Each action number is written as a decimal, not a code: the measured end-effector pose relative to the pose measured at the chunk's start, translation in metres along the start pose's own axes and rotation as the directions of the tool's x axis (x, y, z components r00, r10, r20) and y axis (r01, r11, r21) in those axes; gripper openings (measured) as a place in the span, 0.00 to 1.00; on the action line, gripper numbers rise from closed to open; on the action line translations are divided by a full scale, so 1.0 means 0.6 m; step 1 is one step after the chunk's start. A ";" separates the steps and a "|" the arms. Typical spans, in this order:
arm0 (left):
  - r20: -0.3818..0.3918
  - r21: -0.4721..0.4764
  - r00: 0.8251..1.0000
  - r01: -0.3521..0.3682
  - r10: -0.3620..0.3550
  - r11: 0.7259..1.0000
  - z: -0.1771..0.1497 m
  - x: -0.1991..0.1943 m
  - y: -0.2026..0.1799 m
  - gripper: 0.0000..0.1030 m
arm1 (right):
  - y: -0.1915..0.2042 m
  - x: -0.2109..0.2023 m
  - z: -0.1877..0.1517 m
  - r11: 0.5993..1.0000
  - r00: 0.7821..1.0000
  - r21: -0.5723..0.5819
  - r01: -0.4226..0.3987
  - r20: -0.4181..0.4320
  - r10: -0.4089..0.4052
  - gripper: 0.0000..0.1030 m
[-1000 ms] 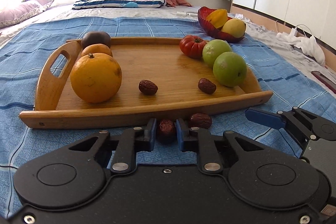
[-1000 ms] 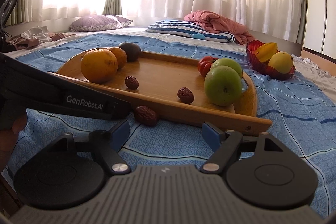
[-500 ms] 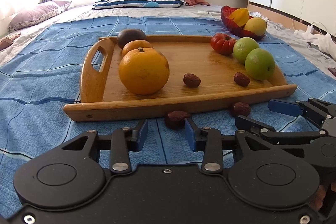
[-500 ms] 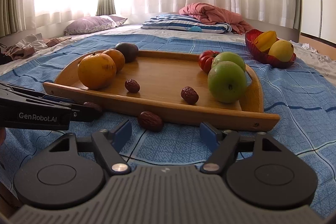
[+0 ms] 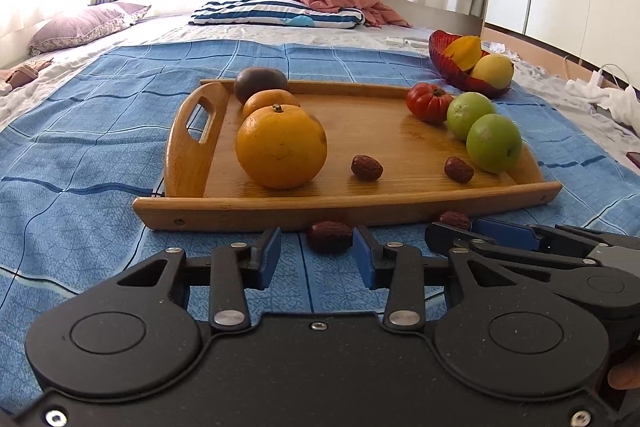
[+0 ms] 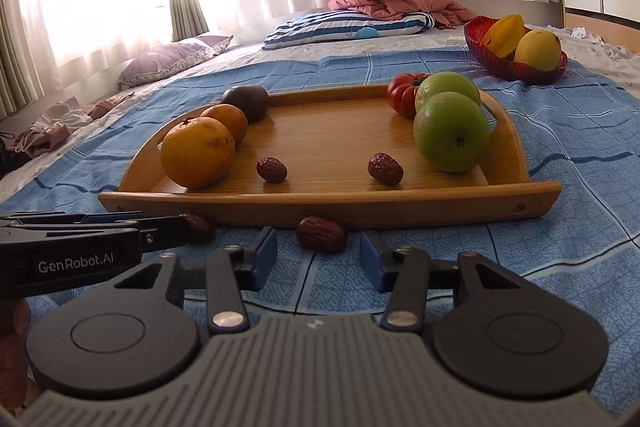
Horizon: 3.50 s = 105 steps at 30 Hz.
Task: Organize fruits
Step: 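Close the left tool on a red date while the right tool grasps another, then lift both held dates and carry them over the wooden tray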
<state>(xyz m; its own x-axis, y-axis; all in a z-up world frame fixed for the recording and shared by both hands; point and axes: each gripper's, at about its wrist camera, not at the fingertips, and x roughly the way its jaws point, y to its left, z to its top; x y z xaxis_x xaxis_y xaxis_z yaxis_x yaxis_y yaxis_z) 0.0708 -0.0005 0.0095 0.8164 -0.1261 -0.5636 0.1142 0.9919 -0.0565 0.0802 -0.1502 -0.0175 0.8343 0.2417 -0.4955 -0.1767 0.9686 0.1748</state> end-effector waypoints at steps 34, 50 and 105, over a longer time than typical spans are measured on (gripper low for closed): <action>0.011 -0.003 1.000 -0.003 0.003 1.000 -0.013 0.042 -0.014 0.25 | 0.019 0.018 -0.005 0.997 0.997 -0.020 0.074 0.021 -0.074 0.41; 0.030 0.007 1.000 -0.005 0.005 1.000 -0.004 0.025 -0.019 0.26 | 0.021 0.010 0.001 0.996 0.997 -0.042 0.079 0.030 -0.078 0.33; 0.110 0.002 0.992 0.069 -0.069 0.998 0.201 0.037 -0.050 0.25 | -0.020 0.003 0.171 0.991 0.976 -0.106 0.076 0.211 -0.052 0.34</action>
<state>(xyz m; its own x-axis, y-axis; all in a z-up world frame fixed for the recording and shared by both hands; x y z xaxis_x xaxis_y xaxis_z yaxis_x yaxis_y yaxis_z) 0.1538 -0.0350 0.0977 0.8641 -0.1950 -0.4640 0.1713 0.9808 -0.0931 0.1374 -0.1676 0.0667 0.9337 0.1734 -0.3134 -0.1675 0.9848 0.0457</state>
